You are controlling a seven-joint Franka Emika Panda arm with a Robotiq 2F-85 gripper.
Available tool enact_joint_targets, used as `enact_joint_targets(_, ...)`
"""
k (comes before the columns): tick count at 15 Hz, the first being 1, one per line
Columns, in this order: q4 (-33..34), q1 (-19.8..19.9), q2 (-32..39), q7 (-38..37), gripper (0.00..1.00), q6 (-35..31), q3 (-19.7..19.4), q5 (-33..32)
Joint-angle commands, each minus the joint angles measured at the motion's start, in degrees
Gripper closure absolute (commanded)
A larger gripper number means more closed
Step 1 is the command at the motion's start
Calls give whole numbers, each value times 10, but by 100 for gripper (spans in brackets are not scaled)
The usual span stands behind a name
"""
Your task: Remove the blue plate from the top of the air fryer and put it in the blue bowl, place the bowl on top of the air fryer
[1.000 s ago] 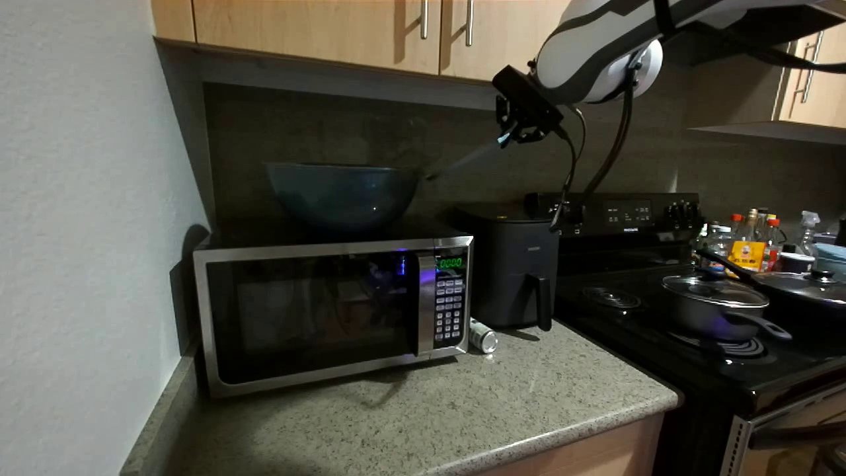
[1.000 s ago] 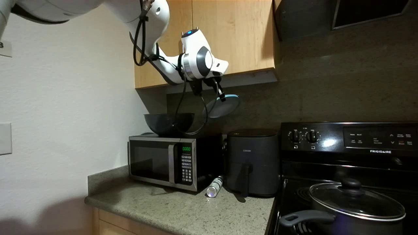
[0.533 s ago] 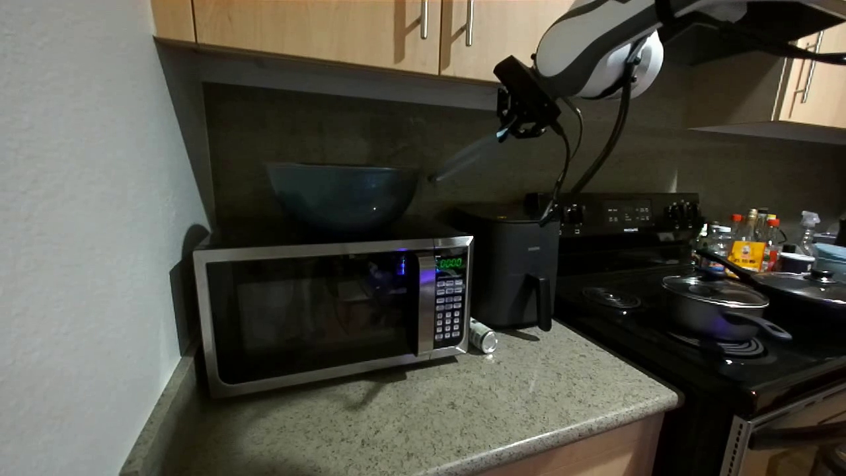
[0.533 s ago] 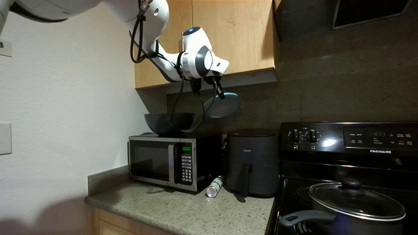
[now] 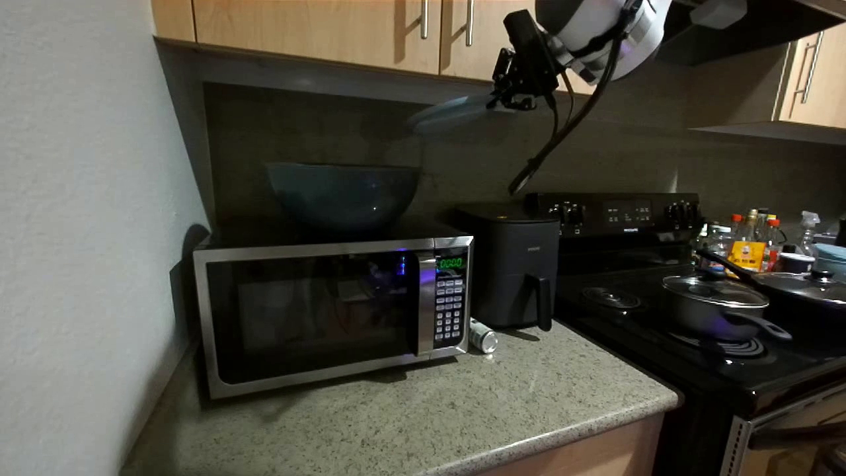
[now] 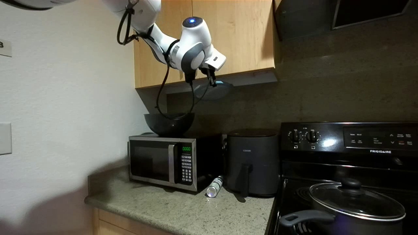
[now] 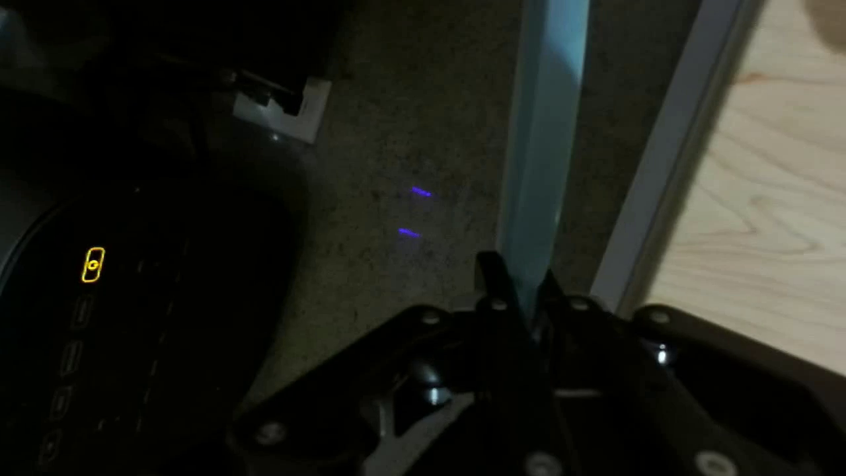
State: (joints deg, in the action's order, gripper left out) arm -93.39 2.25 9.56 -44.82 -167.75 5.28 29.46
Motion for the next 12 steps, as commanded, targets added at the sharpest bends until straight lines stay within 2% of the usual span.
enact_joint_targets(1, 0, 23, -16, 92, 93, 72, 40, 93)
enact_joint_targets(2, -2, 21, -16, 93, 94, 108, 36, 87)
enact_joint_targets(3, -1, -2, -13, 70, 95, 146, 5, 62)
enact_joint_targets(4, 4, -10, -7, 64, 91, 102, 4, 65)
enact_joint_targets(6, 4, -13, -5, 64, 91, 135, -3, 64)
enact_joint_targets(7, 3, -12, -5, 64, 95, 137, -4, 64)
enact_joint_targets(12, 3, -38, 10, 127, 93, 142, 10, 63)
